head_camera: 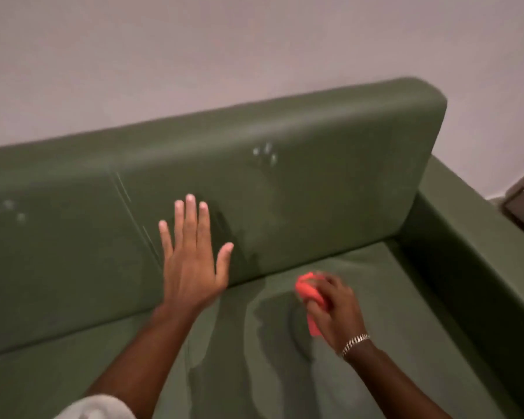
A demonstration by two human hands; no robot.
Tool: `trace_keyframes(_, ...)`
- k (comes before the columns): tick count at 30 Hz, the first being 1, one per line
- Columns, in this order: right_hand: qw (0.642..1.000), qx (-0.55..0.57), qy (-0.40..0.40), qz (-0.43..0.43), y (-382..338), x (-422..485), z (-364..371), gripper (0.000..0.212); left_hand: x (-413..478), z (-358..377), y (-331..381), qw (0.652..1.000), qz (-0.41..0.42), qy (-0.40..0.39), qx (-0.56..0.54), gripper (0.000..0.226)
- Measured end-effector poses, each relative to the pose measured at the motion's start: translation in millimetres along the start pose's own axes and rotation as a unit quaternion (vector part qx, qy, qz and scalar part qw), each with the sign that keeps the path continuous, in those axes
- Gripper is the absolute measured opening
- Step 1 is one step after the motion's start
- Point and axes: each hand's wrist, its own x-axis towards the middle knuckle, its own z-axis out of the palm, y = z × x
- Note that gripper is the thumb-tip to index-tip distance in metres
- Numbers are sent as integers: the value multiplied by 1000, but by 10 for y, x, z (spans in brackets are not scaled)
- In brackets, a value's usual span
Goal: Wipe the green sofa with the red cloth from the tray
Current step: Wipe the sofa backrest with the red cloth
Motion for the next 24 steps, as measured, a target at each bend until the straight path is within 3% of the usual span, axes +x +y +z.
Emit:
trace_keyframes(4,981,38,179,-55,-851,788,-40,37,753,-411,-286,997,45,26,54,76)
trace_keyframes(10,933,53,351,-65,-1618,1674,323,38,1343,-498,-748,976,157,24,151,74)
trace_keyframes(14,929,-29,369,-12,-1696,1728,777,52,1341,-409,-783,971,171,52,159,74)
trace_keyframes(20,885,64,457,66,-1677,1931,891,51,1360,-379,-806,969,186,62,151,74)
trace_keyframes(24,907,-35,418,-15,-1609,1878,945,52,1381,-382,-792,970,182,54,154,75)
